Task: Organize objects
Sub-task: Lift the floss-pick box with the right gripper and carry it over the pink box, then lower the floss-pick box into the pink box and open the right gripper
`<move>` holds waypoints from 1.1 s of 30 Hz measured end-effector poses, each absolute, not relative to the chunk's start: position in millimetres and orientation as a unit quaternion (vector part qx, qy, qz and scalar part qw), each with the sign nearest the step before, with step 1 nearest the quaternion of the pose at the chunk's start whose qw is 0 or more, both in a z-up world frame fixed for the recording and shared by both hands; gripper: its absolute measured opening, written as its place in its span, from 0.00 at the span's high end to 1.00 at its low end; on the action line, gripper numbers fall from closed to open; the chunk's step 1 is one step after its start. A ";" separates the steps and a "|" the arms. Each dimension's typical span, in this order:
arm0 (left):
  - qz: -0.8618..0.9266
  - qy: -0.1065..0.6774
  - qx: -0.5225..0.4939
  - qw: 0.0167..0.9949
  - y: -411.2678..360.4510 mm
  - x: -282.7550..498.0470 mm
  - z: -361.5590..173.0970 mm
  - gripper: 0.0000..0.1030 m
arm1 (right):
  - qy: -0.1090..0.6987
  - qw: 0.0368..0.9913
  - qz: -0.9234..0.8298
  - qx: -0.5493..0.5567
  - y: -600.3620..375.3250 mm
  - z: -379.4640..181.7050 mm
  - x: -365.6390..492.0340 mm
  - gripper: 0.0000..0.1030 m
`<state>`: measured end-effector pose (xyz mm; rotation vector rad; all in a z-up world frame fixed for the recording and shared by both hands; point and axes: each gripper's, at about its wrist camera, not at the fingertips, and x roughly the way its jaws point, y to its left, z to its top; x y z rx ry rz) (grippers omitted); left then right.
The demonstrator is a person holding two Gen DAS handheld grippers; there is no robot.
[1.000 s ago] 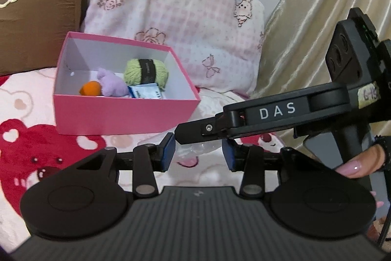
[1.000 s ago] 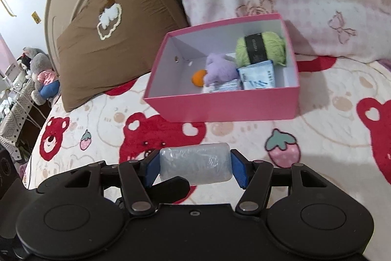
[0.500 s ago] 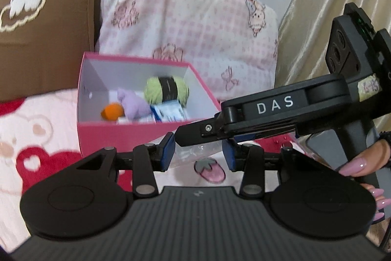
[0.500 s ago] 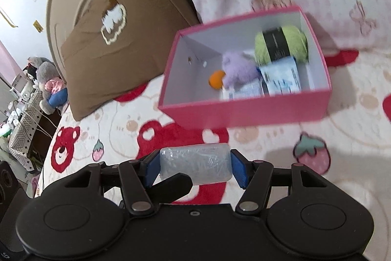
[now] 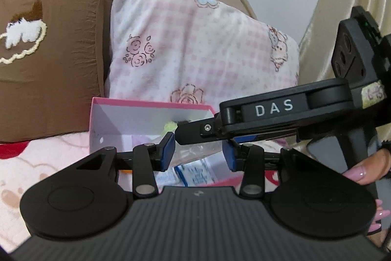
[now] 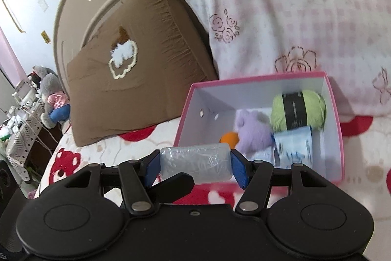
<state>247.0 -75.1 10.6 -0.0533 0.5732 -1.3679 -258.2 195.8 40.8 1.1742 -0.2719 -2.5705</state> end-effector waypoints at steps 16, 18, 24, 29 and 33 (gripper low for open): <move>-0.624 0.331 0.011 0.708 -141.7 270.8 -60.7 0.61 | -0.132 0.131 -0.871 0.454 238.8 -35.3 -328.6 0.37; -0.622 0.329 0.018 0.711 -143.0 270.3 -65.9 0.61 | -0.131 0.133 -0.870 0.457 239.0 -42.1 -329.2 0.37; -0.622 0.333 0.014 0.709 -146.8 273.2 -82.0 0.61 | -0.151 0.151 -0.868 0.449 247.8 -66.5 -337.8 0.37; -0.619 0.330 0.015 0.712 -149.8 277.0 -88.7 0.62 | -0.102 0.166 -0.879 0.436 237.0 -67.5 -342.9 0.37; -0.619 0.334 0.012 0.711 -149.0 279.8 -93.3 0.62 | -0.062 0.179 -0.885 0.425 232.7 -66.6 -342.3 0.37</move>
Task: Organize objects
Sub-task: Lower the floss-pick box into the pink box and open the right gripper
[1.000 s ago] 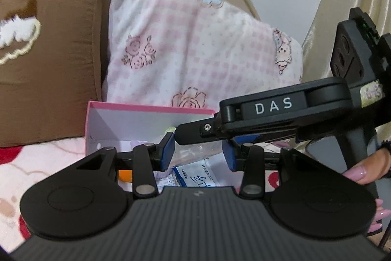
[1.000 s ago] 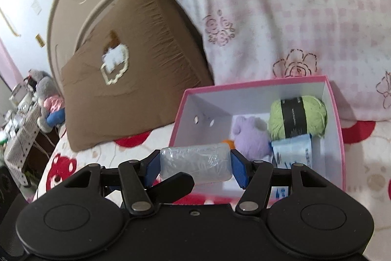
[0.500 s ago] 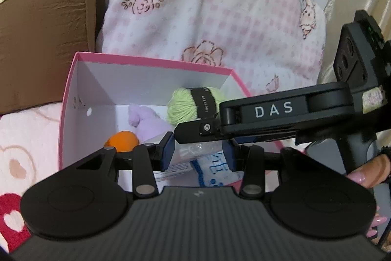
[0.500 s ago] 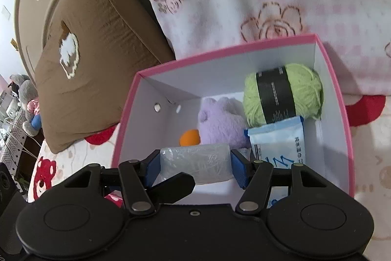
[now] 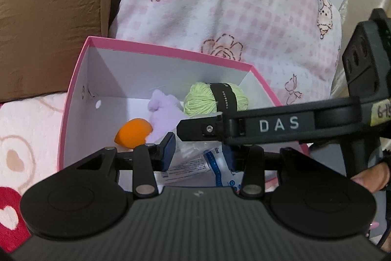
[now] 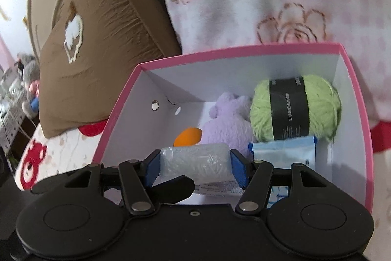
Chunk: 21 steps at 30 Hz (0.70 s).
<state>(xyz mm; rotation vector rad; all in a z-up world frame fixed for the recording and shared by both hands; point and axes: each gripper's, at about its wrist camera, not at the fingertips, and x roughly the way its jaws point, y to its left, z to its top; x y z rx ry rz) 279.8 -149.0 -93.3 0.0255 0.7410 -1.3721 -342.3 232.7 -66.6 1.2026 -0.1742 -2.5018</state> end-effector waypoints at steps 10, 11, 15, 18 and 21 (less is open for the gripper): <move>-0.628 0.348 0.012 0.695 -150.4 279.9 -96.7 0.60 | -0.060 0.196 -0.878 0.433 241.2 -68.8 -344.3 0.37; -0.629 0.349 0.012 0.695 -150.6 279.6 -97.1 0.59 | -0.061 0.196 -0.878 0.433 241.4 -69.3 -344.1 0.37; -0.631 0.365 0.007 0.684 -151.6 280.2 -100.9 0.58 | -0.057 0.192 -0.878 0.435 238.3 -69.8 -343.4 0.38; -0.634 0.370 0.012 0.679 -155.2 279.0 -102.9 0.56 | -0.065 0.180 -0.875 0.446 240.6 -71.7 -343.7 0.34; -0.638 0.359 0.026 0.681 -160.0 275.9 -100.1 0.56 | -0.109 0.169 -0.868 0.453 249.9 -76.2 -344.0 0.34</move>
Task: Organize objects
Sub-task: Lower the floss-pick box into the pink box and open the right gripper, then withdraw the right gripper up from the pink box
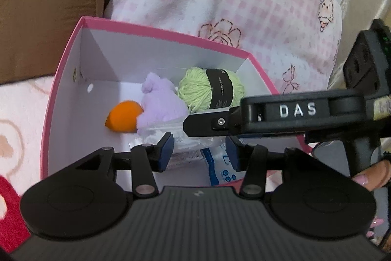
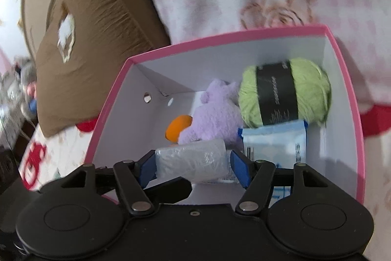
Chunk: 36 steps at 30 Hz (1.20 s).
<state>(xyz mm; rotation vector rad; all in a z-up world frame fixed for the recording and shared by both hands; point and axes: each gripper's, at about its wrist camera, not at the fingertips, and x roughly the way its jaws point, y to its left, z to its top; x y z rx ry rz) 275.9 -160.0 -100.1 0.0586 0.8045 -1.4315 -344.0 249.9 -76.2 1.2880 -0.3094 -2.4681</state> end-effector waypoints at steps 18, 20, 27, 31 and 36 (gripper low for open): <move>-0.669 0.379 0.012 0.639 -165.8 276.3 -115.7 0.59 | -0.243 0.123 -0.840 0.470 283.4 -86.3 -345.7 0.32; -0.671 0.372 0.009 0.641 -164.1 274.7 -115.7 0.59 | -0.252 0.121 -0.838 0.469 285.5 -85.6 -345.4 0.40; -0.668 0.357 0.033 0.652 -162.1 268.7 -115.4 0.62 | -0.218 0.075 -0.850 0.474 281.7 -91.4 -343.4 0.60; -0.663 0.360 0.030 0.656 -162.0 274.0 -117.4 0.62 | -0.207 0.062 -0.847 0.486 276.6 -105.5 -347.9 0.61; -0.644 0.365 0.035 0.671 -161.9 284.7 -120.9 0.69 | -0.209 0.069 -0.843 0.492 269.5 -110.8 -354.1 0.61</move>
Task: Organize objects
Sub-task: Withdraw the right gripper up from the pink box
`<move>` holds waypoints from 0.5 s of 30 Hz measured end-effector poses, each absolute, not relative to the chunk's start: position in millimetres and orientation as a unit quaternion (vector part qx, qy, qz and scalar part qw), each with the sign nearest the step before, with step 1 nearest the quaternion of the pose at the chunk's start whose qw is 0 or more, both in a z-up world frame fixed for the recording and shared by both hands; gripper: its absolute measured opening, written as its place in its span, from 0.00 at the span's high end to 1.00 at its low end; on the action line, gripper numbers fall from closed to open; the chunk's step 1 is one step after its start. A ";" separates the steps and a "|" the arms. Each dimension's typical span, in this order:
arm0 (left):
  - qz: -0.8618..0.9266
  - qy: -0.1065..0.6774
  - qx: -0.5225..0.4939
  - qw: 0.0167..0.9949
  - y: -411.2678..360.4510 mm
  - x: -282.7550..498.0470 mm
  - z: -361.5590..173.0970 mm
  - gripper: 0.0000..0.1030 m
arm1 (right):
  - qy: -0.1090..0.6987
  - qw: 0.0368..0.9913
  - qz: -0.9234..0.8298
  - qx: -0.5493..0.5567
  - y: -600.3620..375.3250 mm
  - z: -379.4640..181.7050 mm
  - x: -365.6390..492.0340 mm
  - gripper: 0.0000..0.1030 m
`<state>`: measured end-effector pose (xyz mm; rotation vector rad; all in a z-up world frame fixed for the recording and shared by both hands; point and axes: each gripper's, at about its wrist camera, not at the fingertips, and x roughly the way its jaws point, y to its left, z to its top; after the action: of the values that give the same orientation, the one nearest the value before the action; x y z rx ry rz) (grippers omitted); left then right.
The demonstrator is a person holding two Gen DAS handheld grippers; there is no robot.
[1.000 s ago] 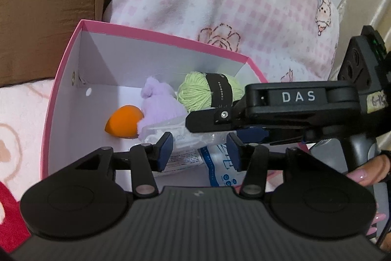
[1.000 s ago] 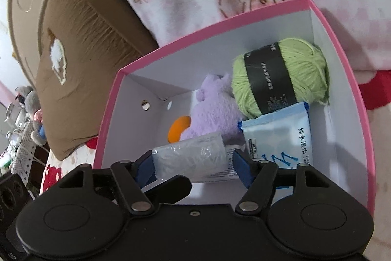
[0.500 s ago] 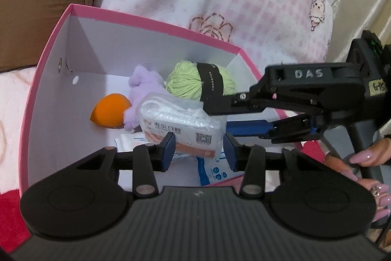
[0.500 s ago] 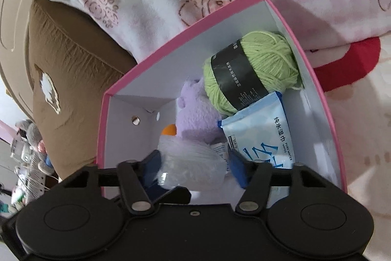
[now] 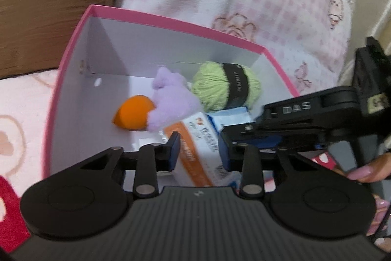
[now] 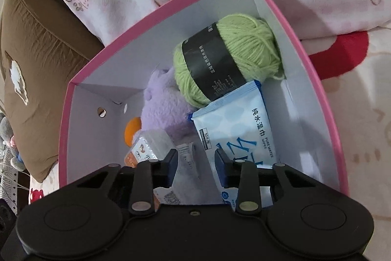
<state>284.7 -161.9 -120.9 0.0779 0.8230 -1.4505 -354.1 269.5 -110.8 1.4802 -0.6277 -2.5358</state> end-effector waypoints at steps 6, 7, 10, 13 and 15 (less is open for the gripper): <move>-0.631 0.384 0.032 0.673 -158.5 296.5 -114.2 0.70 | -0.191 0.105 -0.851 0.479 267.7 -91.4 -347.0 0.61; -0.631 0.384 0.030 0.673 -157.0 297.3 -111.6 0.70 | -0.179 0.116 -0.852 0.479 264.0 -87.6 -345.2 0.60; -0.632 0.386 0.029 0.672 -152.5 298.5 -104.1 0.70 | -0.138 0.133 -0.857 0.479 249.3 -81.1 -338.9 0.60; -0.629 0.389 0.041 0.673 -148.7 296.9 -96.7 0.70 | -0.102 0.130 -0.867 0.470 240.7 -74.1 -333.3 0.60; -0.628 0.387 0.051 0.673 -145.2 294.5 -90.6 0.70 | -0.080 0.125 -0.875 0.460 240.4 -67.8 -324.5 0.60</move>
<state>294.5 -145.2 -90.6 0.1146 0.8716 -1.4134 -324.5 240.4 -67.8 1.3410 -0.2335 -2.5494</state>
